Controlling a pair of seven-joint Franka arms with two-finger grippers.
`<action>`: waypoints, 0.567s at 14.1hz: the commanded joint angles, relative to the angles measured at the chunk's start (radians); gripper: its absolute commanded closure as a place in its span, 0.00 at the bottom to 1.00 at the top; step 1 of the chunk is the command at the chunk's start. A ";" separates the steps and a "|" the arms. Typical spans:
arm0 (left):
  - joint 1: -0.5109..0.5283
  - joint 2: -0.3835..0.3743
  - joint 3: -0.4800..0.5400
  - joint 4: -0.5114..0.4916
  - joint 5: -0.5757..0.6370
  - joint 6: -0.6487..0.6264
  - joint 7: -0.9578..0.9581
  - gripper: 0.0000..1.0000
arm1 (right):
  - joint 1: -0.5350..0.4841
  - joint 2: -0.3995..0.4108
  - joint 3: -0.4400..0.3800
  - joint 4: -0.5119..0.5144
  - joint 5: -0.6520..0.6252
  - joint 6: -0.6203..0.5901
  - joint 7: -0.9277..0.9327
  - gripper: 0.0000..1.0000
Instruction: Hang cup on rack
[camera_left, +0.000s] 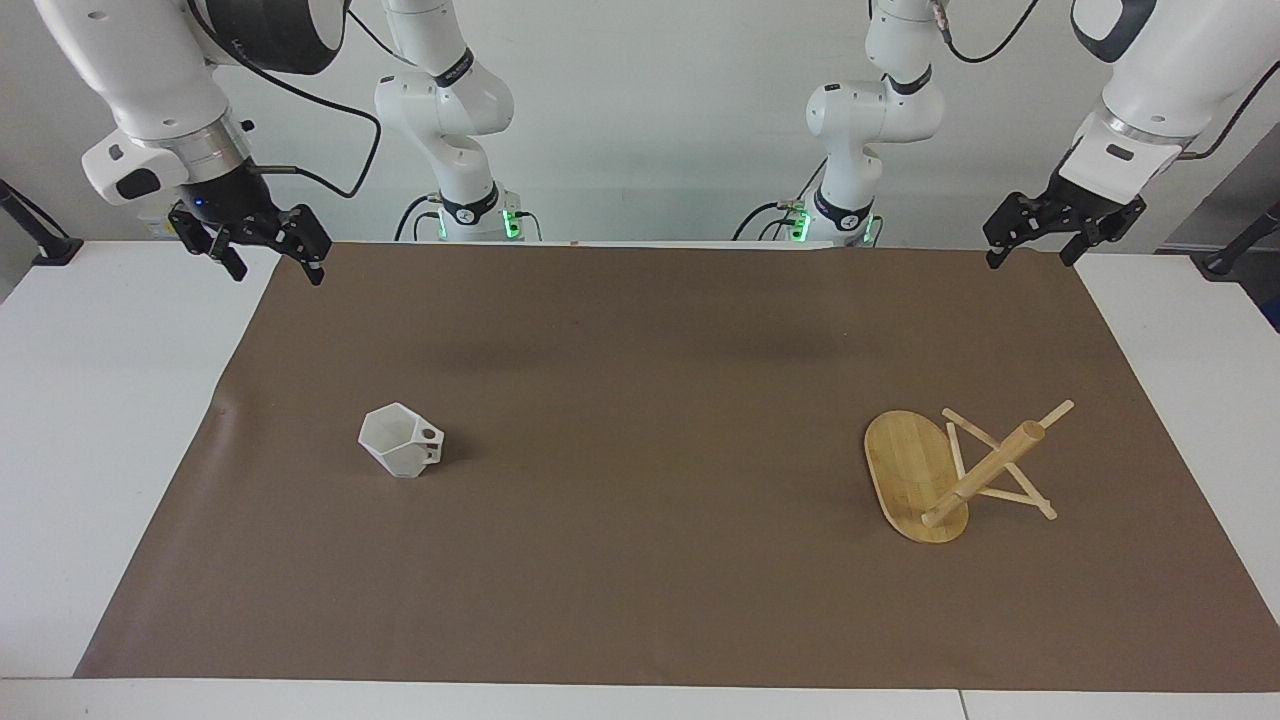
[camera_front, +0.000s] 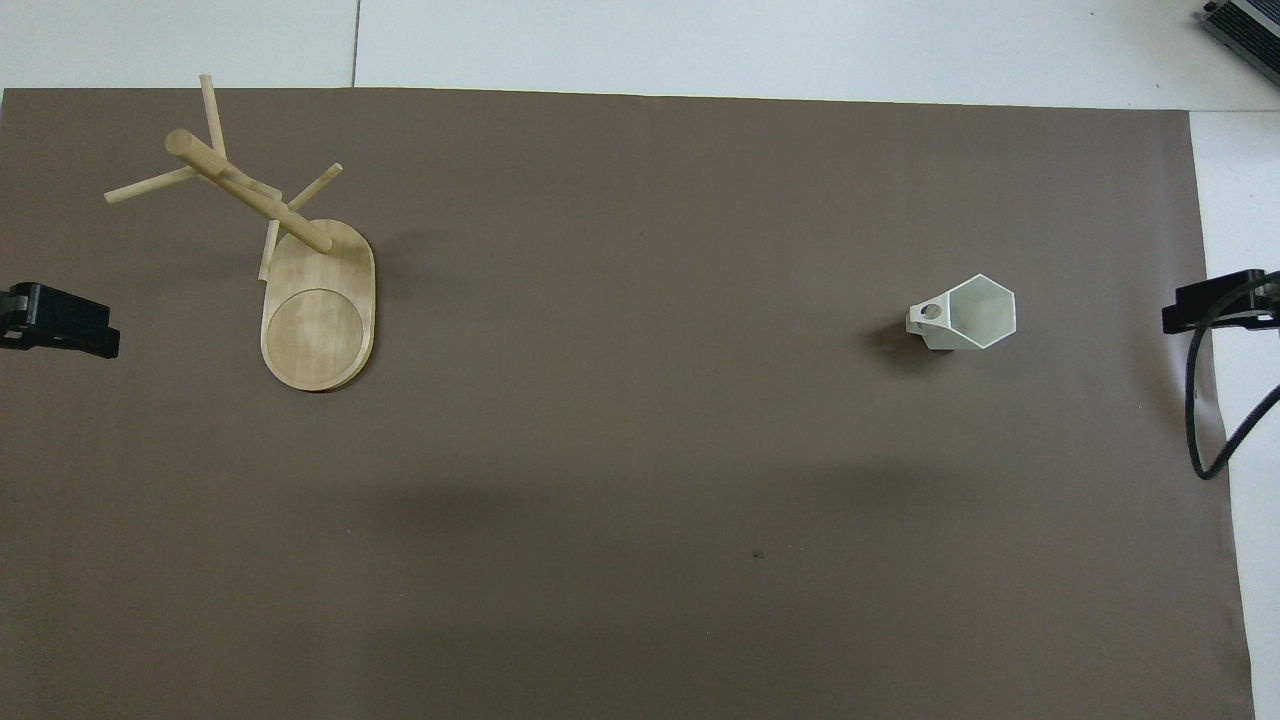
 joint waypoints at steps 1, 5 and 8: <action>0.008 -0.027 -0.005 -0.034 0.012 0.023 -0.009 0.00 | 0.003 -0.027 -0.004 -0.033 0.004 0.016 -0.019 0.00; 0.008 -0.027 -0.006 -0.034 0.012 0.024 -0.009 0.00 | -0.003 -0.027 -0.004 -0.033 0.004 0.016 -0.019 0.00; 0.007 -0.028 -0.006 -0.034 0.012 0.024 -0.009 0.00 | -0.001 -0.027 -0.004 -0.033 0.004 0.017 -0.019 0.00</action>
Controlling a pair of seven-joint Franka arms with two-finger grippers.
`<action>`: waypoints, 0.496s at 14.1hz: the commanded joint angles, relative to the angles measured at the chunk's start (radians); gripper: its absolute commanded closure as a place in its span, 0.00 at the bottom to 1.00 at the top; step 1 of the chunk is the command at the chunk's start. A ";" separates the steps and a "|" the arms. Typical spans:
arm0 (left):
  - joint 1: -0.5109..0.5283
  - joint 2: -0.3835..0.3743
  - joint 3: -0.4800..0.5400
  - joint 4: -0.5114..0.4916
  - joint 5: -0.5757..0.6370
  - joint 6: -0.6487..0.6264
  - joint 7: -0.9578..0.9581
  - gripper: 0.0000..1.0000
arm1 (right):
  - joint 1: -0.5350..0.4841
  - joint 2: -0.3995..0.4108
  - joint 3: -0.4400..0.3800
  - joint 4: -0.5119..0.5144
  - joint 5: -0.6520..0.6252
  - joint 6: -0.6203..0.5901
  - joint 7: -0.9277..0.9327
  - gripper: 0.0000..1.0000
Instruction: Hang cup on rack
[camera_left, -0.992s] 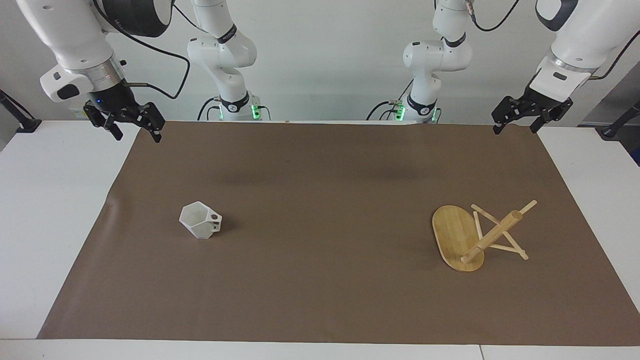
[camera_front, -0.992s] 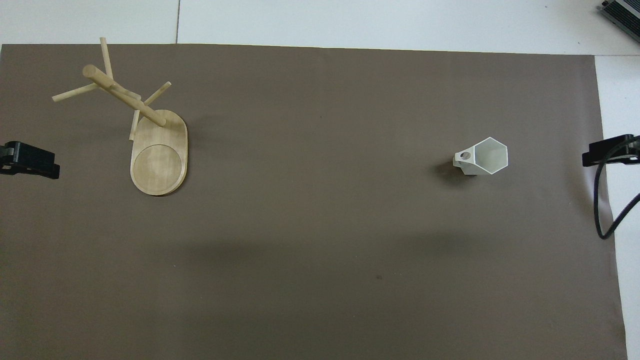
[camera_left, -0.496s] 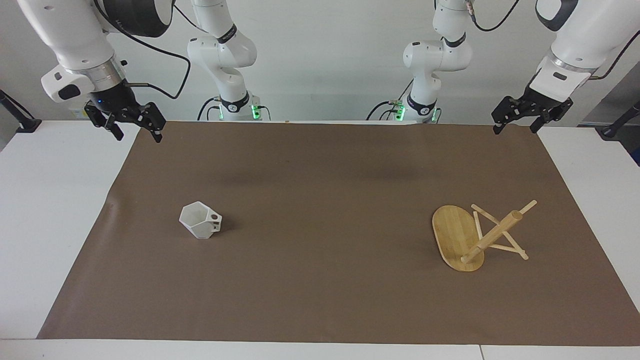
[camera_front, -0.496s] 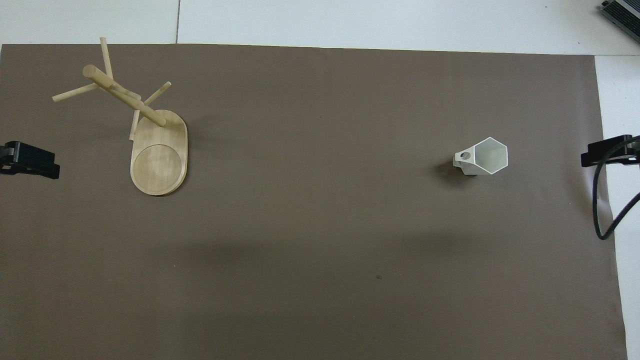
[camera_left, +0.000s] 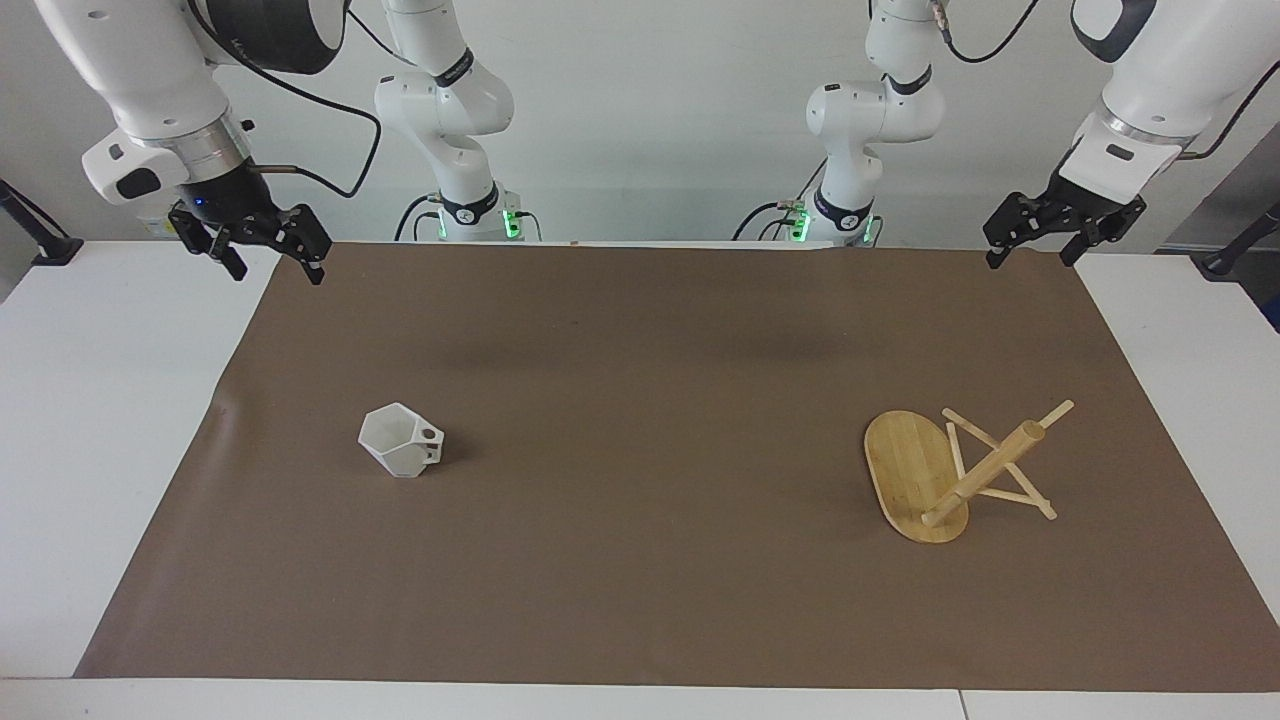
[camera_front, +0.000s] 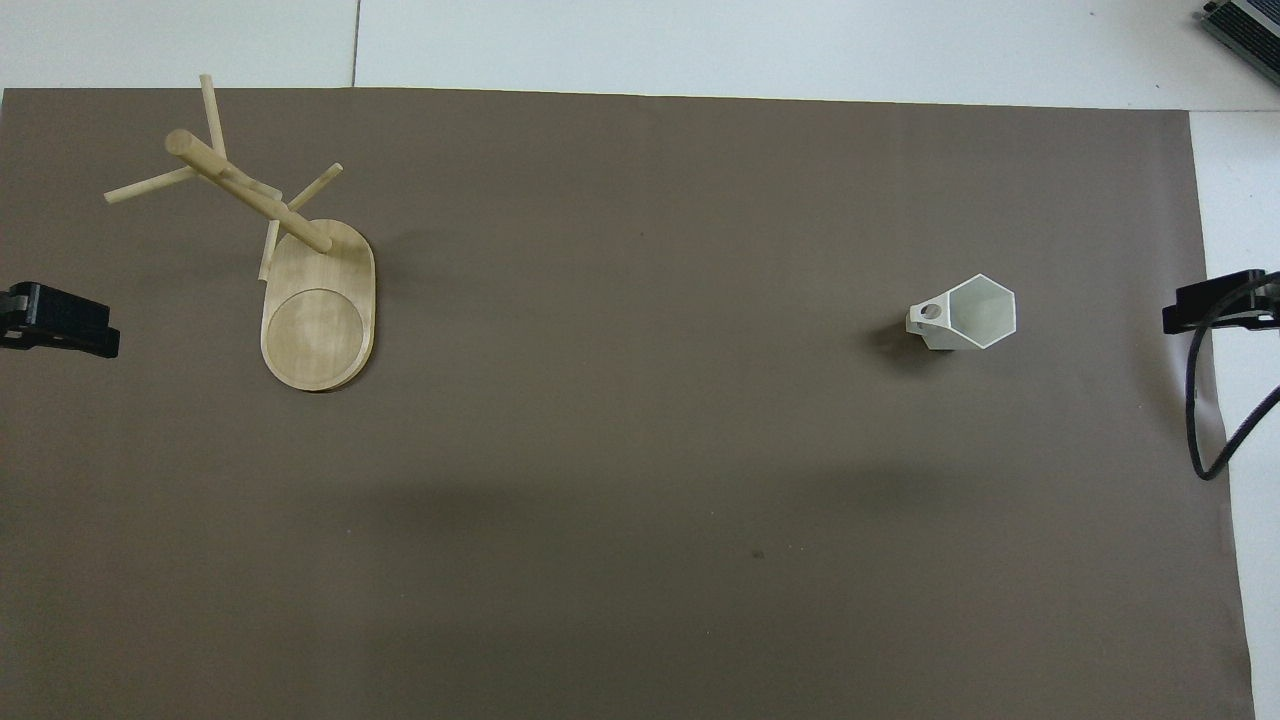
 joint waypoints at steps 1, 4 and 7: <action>0.007 -0.026 -0.006 -0.034 0.012 0.023 -0.009 0.00 | -0.002 -0.026 -0.004 -0.033 0.004 0.017 -0.020 0.00; 0.007 -0.026 -0.006 -0.034 0.013 0.022 -0.009 0.00 | -0.002 -0.026 -0.004 -0.033 0.004 0.020 -0.022 0.00; 0.007 -0.026 -0.006 -0.034 0.012 0.022 -0.009 0.00 | 0.001 -0.026 0.000 -0.033 0.004 0.020 -0.027 0.00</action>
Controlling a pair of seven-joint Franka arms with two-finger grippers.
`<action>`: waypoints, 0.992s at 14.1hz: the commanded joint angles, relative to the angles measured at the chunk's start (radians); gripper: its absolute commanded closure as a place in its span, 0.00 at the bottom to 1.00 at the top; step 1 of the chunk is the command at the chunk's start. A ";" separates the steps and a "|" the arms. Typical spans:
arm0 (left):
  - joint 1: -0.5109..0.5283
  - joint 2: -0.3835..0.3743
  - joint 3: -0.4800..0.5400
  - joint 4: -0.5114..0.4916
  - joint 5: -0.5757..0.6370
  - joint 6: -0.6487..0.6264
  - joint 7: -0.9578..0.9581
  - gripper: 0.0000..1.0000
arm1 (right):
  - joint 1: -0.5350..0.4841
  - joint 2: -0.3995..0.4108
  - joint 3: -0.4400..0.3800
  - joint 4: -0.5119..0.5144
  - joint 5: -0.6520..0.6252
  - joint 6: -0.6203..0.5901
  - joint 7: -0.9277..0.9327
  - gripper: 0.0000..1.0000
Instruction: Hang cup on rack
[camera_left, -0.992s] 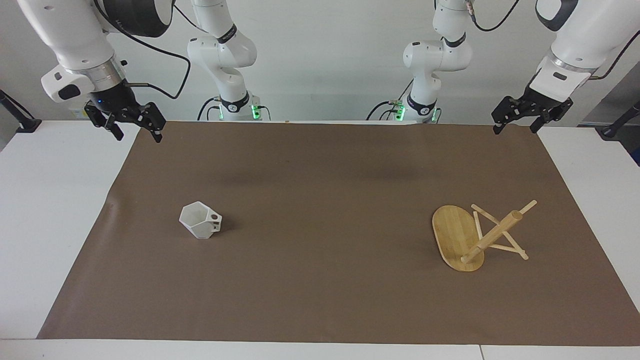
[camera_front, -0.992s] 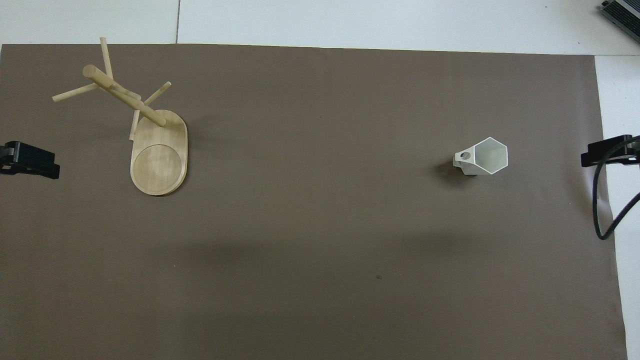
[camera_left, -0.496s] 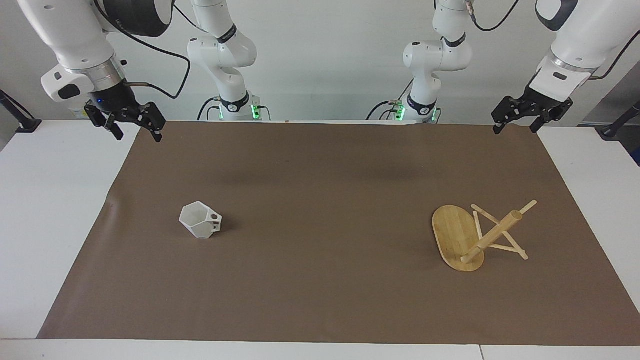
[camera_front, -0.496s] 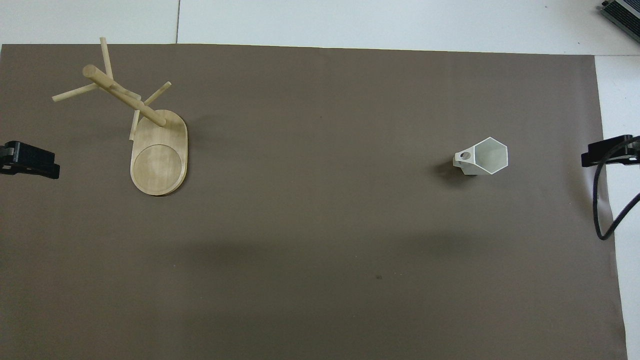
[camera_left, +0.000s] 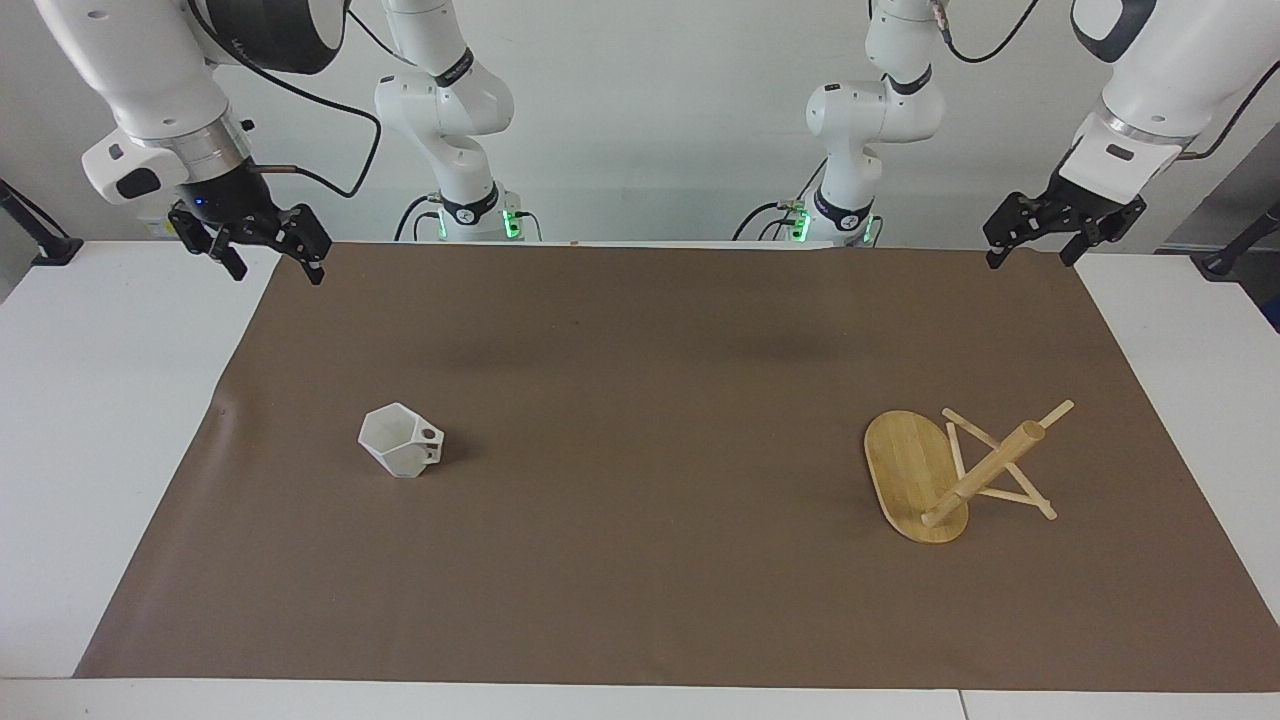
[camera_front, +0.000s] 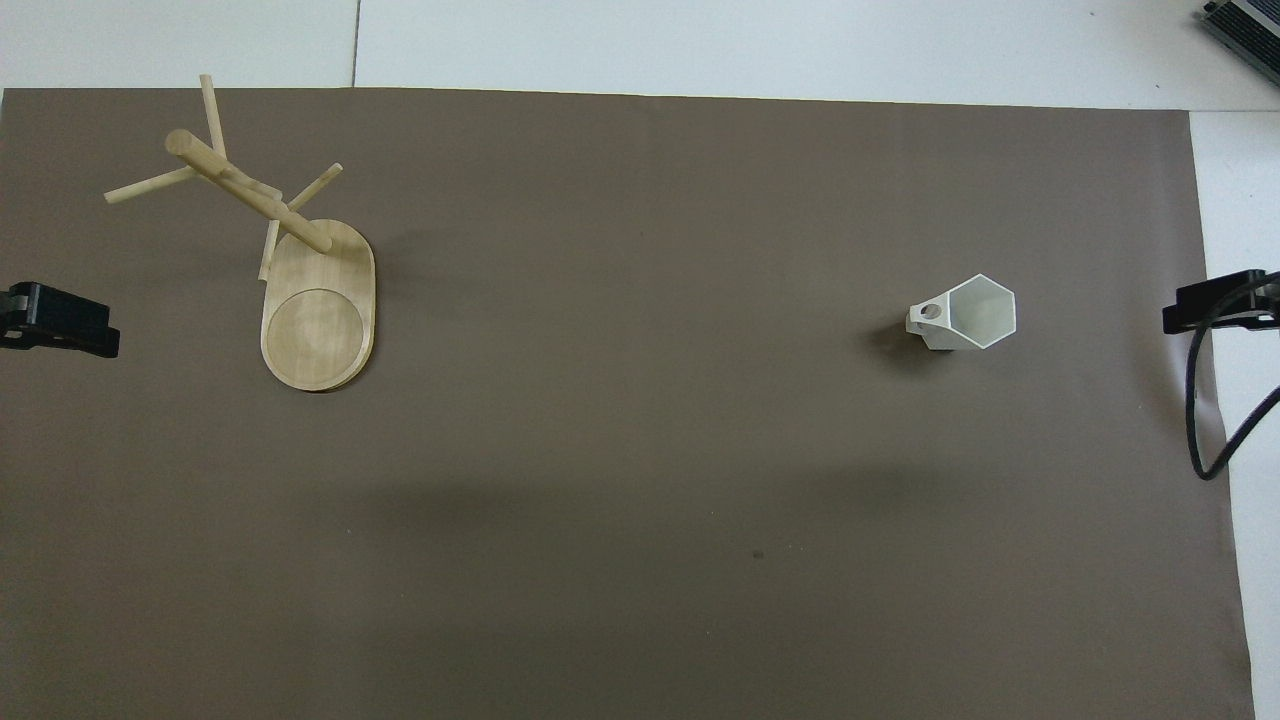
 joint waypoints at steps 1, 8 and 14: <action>0.007 -0.028 -0.006 -0.035 0.013 0.022 -0.009 0.00 | 0.003 -0.026 -0.001 -0.033 0.006 0.022 -0.027 0.00; 0.007 -0.028 -0.006 -0.038 0.012 0.022 -0.003 0.00 | 0.026 -0.015 0.003 -0.065 0.006 0.127 -0.017 0.00; 0.005 -0.028 -0.006 -0.038 0.013 0.022 -0.001 0.00 | 0.029 0.126 0.003 -0.091 0.006 0.273 -0.025 0.00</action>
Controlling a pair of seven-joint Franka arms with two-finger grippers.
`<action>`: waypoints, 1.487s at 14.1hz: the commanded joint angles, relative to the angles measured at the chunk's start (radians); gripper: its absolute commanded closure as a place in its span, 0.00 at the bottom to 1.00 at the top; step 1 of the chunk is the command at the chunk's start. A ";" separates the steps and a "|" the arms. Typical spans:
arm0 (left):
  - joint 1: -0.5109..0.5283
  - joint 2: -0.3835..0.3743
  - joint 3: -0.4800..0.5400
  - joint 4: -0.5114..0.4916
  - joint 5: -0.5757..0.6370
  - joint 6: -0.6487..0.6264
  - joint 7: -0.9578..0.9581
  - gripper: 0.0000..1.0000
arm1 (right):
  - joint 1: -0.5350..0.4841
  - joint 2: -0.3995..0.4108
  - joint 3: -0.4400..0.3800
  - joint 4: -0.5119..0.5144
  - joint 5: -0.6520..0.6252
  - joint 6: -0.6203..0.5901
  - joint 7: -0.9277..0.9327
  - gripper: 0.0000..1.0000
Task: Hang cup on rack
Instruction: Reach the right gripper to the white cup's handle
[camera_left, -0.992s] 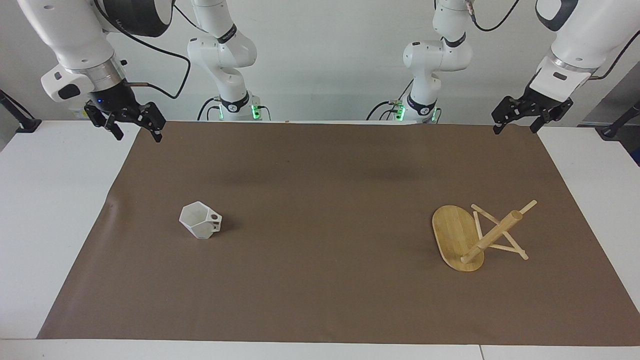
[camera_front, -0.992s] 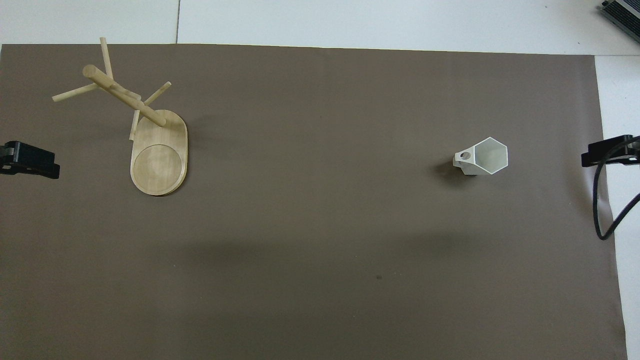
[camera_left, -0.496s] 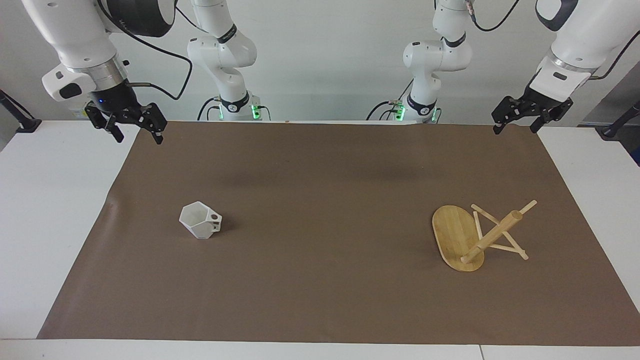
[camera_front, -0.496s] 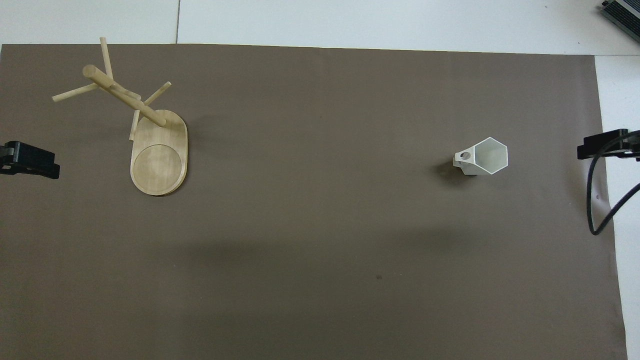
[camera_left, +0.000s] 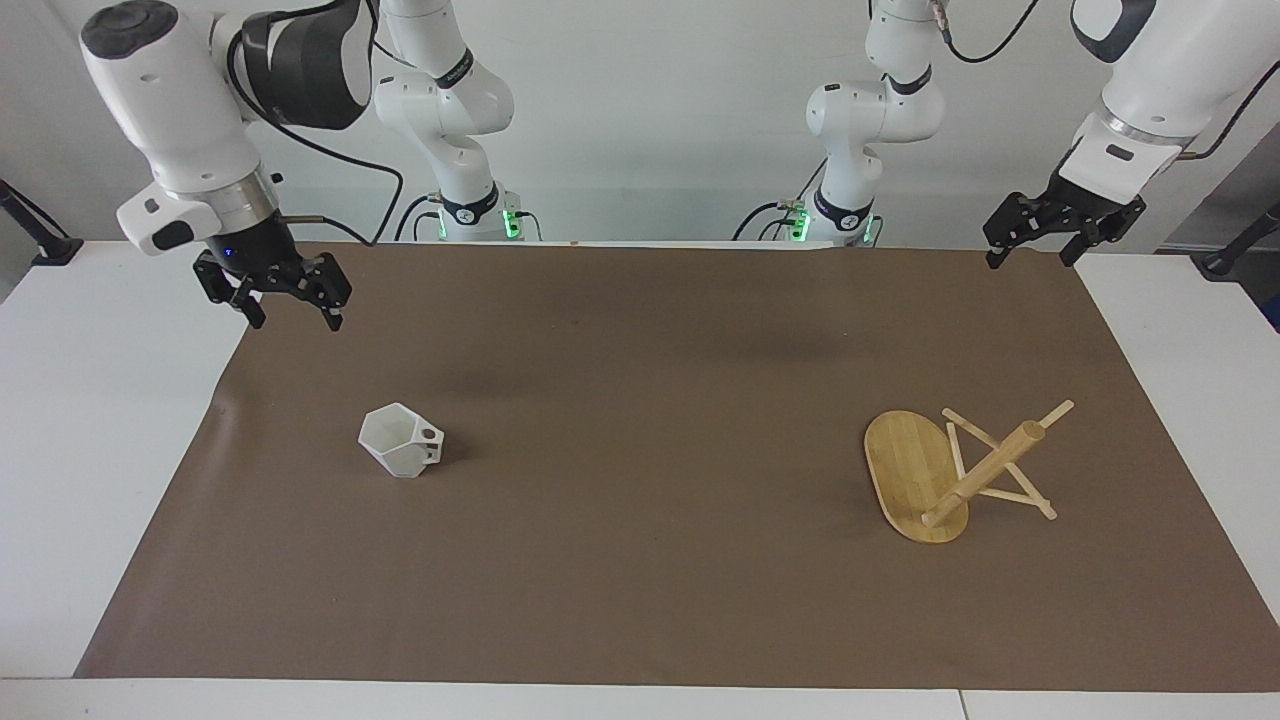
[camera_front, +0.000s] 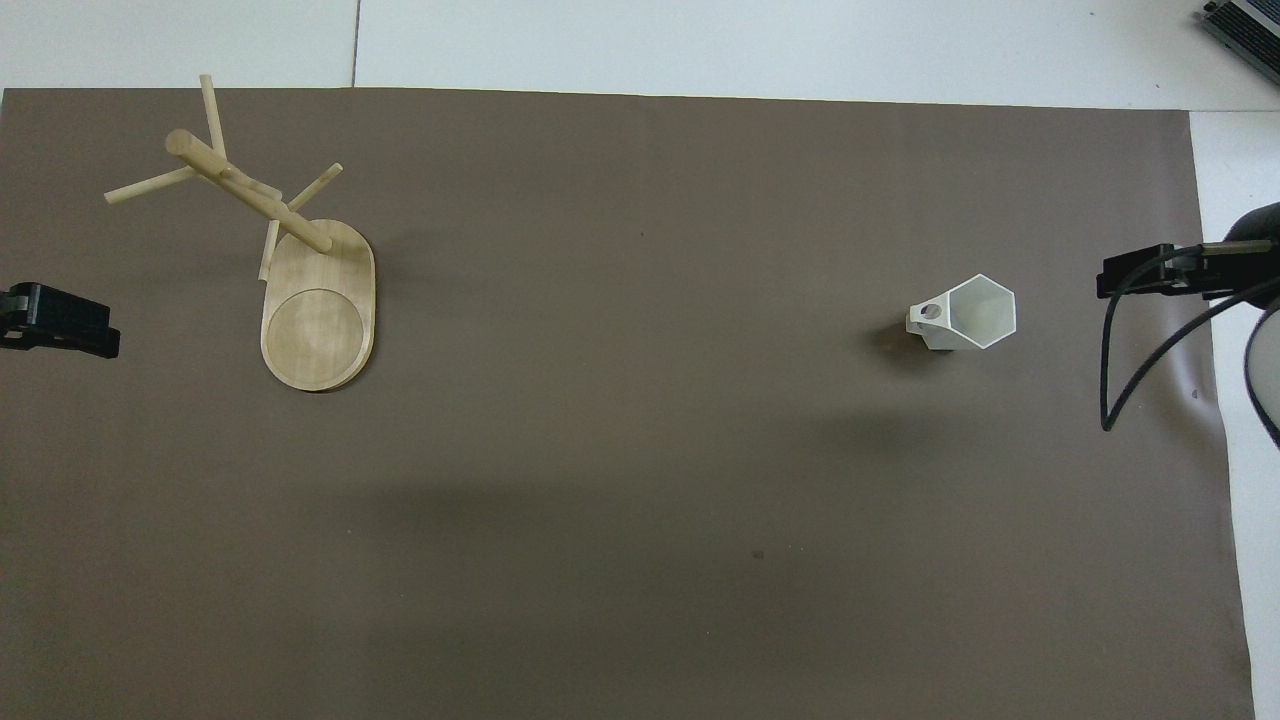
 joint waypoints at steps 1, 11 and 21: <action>0.005 -0.028 -0.006 -0.038 0.013 0.022 0.000 0.00 | 0.000 0.074 -0.002 -0.009 0.005 0.075 -0.026 0.00; 0.004 -0.028 -0.006 -0.038 0.013 0.020 0.005 0.00 | 0.000 0.140 -0.002 -0.238 0.005 0.375 -0.088 0.00; 0.002 -0.028 -0.006 -0.038 0.013 0.017 0.006 0.00 | 0.000 0.200 0.000 -0.253 0.005 0.456 -0.079 0.14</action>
